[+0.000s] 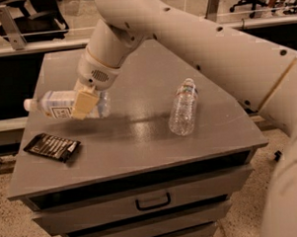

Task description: Move blue plastic bottle near rxbar chocolate

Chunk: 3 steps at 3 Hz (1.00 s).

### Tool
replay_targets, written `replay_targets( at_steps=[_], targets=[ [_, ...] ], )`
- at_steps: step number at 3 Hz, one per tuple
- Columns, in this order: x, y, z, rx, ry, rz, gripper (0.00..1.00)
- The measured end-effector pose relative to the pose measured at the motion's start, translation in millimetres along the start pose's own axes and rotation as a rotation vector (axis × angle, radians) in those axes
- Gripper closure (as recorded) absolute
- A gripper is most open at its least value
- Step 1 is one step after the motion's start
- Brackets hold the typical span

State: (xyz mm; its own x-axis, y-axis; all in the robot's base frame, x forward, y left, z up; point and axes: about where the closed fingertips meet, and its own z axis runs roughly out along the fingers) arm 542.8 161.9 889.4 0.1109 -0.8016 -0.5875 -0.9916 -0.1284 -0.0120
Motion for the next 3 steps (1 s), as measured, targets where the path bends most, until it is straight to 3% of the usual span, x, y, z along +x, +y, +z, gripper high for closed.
replay_targets(
  at_steps=[1,2,3],
  targets=[
    [15.1,11.5,20.0,0.038,0.076,-0.023,0.35],
    [17.7,13.1,23.8,0.03,0.082,-0.023,0.13],
    [17.3,13.8,24.9,0.028,0.083,-0.025,0.0]
  ],
)
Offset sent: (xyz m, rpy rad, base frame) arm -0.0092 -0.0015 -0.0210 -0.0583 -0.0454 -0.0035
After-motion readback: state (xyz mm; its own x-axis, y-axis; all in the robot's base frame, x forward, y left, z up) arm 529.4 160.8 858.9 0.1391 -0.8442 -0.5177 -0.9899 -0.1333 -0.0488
